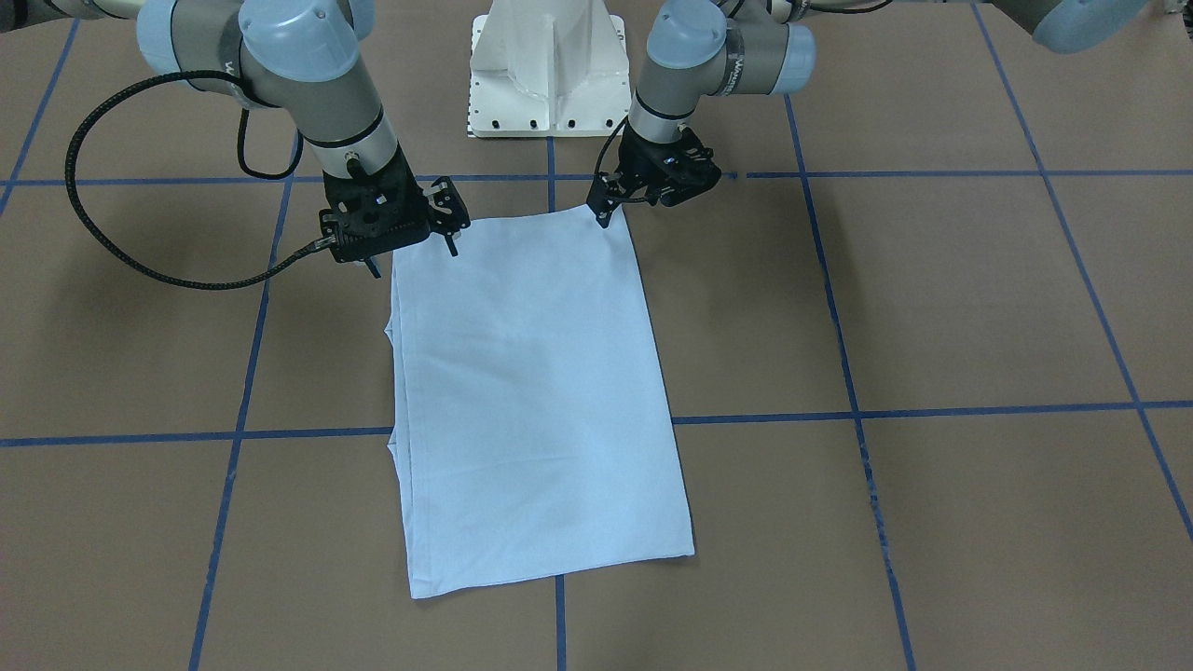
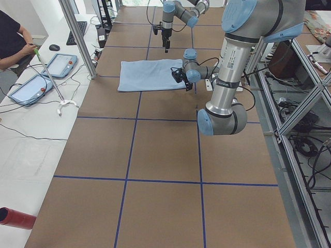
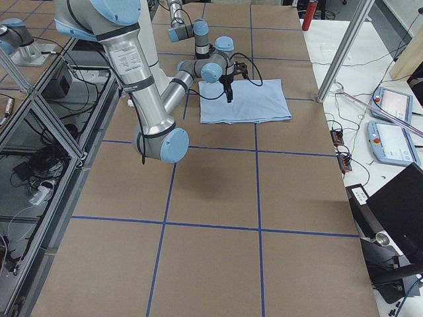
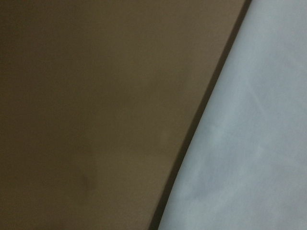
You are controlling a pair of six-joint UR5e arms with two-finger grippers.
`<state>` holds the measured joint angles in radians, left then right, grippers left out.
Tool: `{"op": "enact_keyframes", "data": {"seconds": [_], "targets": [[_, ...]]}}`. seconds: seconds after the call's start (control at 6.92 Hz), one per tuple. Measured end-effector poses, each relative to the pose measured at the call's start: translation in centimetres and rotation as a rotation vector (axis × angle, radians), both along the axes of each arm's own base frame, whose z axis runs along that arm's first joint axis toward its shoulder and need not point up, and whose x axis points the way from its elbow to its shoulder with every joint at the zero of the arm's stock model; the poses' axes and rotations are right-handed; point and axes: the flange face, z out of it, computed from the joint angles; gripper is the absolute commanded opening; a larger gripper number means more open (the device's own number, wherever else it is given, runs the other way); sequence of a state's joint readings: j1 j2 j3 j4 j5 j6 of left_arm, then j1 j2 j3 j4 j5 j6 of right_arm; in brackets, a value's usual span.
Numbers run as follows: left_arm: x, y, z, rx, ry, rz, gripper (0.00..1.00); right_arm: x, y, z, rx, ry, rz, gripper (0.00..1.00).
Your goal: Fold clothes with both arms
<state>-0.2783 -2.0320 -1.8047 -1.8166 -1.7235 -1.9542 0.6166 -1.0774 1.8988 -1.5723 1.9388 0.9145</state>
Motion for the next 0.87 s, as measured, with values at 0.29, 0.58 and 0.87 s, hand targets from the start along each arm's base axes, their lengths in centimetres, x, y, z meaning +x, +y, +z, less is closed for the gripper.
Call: {"op": "enact_keyframes", "data": {"seconds": [0.29, 0.58, 0.87], "targets": [[1.11, 1.33, -0.62, -0.008, 0.005, 0.013, 0.62, 0.24, -0.22, 0.04, 0.000, 0.000, 0.005, 1.00], [1.30, 1.60, -0.75, -0.013, 0.007, 0.014, 0.48, 0.39, -0.41, 0.08, -0.001, 0.001, 0.009, 1.00], [1.18, 1.40, -0.87, -0.012, 0.009, 0.010, 0.48, 0.62, -0.65, 0.17, -0.002, 0.002, 0.014, 1.00]]}}
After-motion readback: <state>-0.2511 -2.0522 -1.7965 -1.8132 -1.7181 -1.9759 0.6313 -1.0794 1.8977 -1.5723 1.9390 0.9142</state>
